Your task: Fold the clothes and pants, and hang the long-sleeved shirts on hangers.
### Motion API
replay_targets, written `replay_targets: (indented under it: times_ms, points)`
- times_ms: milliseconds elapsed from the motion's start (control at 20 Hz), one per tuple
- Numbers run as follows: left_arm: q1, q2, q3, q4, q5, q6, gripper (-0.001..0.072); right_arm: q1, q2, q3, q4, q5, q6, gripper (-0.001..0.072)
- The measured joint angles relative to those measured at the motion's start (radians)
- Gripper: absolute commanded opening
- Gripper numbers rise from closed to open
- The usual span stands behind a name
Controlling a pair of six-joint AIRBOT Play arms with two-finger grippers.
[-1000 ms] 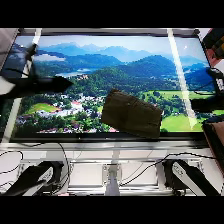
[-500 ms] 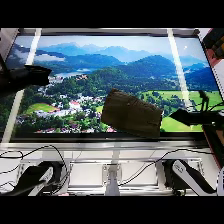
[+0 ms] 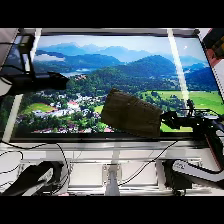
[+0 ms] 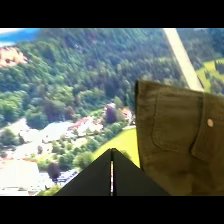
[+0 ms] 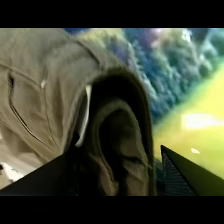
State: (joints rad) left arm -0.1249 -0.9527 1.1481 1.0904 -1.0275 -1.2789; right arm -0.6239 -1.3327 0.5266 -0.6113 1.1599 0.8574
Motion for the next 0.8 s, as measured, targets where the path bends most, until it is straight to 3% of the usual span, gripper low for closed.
replay_targets:
  times_ms: [100,450,800]
  points:
    - [-0.033,-0.021,0.0,0.0,-0.005,0.0,0.0016,0.0,-0.03,-0.001,0.047,0.008,-0.027,0.068]
    - [-0.087,-0.053,0.0,-0.002,-0.01,0.0,0.0016,-0.003,-0.063,0.07,-0.022,0.063,-0.061,0.0677]
    - [-0.093,-0.057,0.0,-0.002,-0.01,0.0,0.0016,-0.004,-0.065,0.141,-0.063,0.212,-0.064,0.0672]
